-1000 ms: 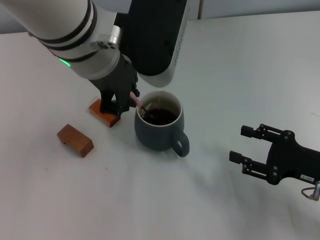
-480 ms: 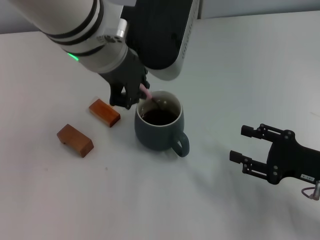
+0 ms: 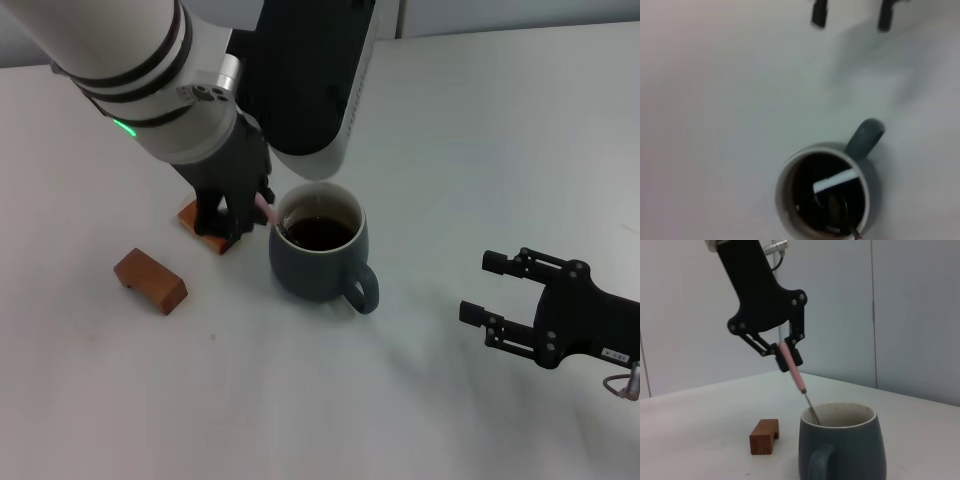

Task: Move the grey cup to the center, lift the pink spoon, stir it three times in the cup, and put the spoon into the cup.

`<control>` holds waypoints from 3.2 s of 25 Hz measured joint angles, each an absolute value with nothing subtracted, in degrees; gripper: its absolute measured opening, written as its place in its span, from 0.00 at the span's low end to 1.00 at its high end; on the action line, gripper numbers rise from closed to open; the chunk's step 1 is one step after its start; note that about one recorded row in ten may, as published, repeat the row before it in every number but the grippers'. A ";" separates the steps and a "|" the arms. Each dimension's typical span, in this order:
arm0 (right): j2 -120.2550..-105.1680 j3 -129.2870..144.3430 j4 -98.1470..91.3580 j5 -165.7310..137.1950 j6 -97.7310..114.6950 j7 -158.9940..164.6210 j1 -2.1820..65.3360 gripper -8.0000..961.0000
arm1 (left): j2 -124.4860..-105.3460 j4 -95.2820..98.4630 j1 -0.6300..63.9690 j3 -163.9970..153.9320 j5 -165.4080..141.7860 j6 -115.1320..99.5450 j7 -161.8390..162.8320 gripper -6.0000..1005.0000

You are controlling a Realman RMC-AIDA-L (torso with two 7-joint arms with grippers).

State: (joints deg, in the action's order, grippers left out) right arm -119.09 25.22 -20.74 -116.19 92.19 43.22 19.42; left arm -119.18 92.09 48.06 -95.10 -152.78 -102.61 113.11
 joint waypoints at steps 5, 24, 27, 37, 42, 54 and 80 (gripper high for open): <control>-119.09 25.22 -20.74 -116.19 92.20 43.24 19.43 0.72 | -119.18 92.60 48.08 -94.99 -149.88 -101.72 112.58 0.14; -119.09 25.22 -20.74 -116.19 92.52 43.21 19.27 0.72 | -119.18 90.79 48.34 -95.32 -151.48 -101.42 113.78 0.14; -119.09 25.22 -20.74 -116.19 92.56 43.21 19.30 0.72 | -119.18 91.14 48.09 -95.37 -149.91 -100.27 113.82 0.14; -119.16 25.22 -20.74 -116.19 92.81 42.90 19.00 0.72 | -119.18 90.01 48.25 -95.46 -152.92 -99.21 116.28 0.14; -119.18 25.30 -20.75 -116.19 92.85 42.83 18.93 0.72 | -119.18 92.03 47.85 -95.44 -151.00 -102.02 116.07 0.14; -119.18 25.68 -20.74 -116.19 92.95 42.80 19.08 0.72 | -119.18 91.21 46.52 -97.61 -149.22 -99.17 118.02 0.14; -119.08 25.17 -20.79 -116.17 92.99 42.94 19.24 0.72 | -118.29 75.44 25.65 -57.29 -87.22 -88.77 106.08 0.59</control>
